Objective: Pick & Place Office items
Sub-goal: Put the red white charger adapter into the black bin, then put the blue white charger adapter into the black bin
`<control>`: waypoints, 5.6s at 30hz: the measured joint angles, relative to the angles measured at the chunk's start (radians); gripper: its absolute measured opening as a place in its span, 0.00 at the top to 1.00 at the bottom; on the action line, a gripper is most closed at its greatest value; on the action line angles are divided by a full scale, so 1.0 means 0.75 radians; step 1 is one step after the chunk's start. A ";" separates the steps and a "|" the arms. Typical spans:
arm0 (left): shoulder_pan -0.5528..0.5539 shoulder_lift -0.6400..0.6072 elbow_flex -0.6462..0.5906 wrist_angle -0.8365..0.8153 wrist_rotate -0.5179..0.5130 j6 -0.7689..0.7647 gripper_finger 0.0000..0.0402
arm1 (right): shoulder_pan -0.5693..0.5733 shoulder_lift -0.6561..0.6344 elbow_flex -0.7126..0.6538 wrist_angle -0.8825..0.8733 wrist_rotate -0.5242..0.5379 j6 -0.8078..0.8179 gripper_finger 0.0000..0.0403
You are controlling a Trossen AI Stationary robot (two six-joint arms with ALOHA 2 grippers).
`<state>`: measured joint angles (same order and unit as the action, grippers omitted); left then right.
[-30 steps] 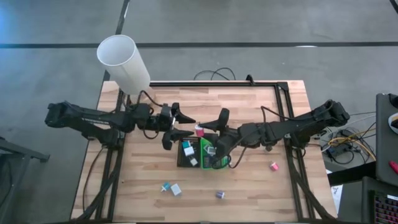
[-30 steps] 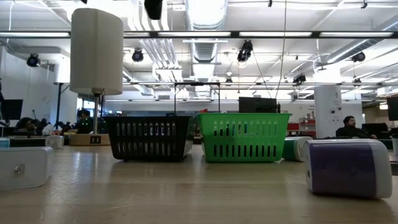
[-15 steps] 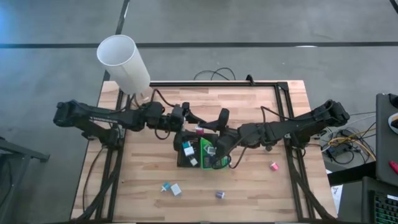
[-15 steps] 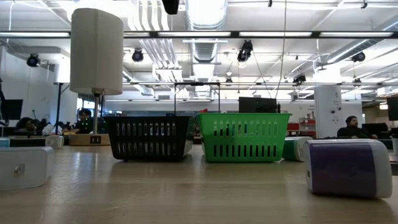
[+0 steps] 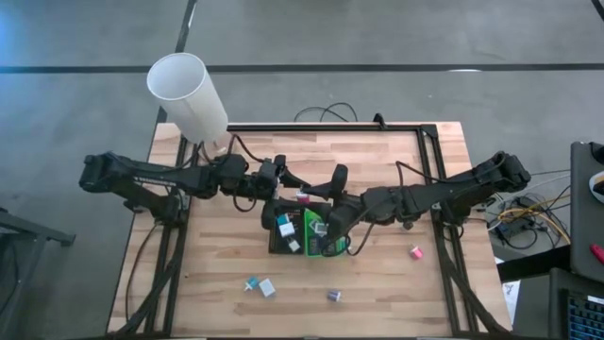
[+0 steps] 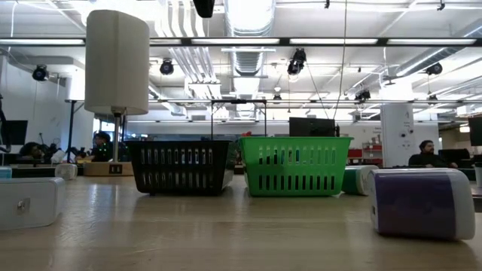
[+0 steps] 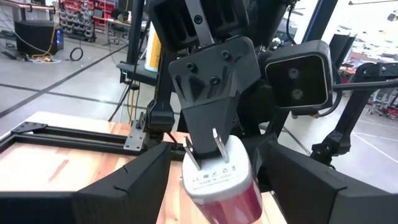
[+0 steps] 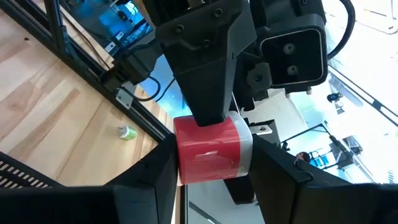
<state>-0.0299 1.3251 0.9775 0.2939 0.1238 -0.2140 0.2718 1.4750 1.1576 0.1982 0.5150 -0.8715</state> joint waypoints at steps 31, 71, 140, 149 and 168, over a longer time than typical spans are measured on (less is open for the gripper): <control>0.000 -0.001 -0.005 -0.063 -0.014 0.086 0.64 | 0.000 0.005 -0.003 -0.001 0.015 -0.053 0.62; 0.000 -0.190 -0.028 -0.323 -0.042 0.148 0.65 | -0.052 -0.006 0.004 -0.045 0.022 0.116 0.20; -0.056 0.339 -0.391 -0.213 0.104 -0.494 0.46 | -0.053 -0.065 -0.065 -0.888 0.158 1.392 0.34; -0.056 0.291 -0.381 -0.130 0.193 -0.402 0.47 | -0.053 -0.065 -0.065 -0.884 0.157 1.371 0.36; -0.055 -0.351 -0.267 -0.821 0.013 -0.264 0.59 | -0.053 -0.065 -0.078 -0.705 0.232 1.145 0.37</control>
<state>-0.0715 1.0619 0.7776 -0.3218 0.1335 -0.4118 0.2317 1.4265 1.0988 -0.3304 0.6891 -0.0129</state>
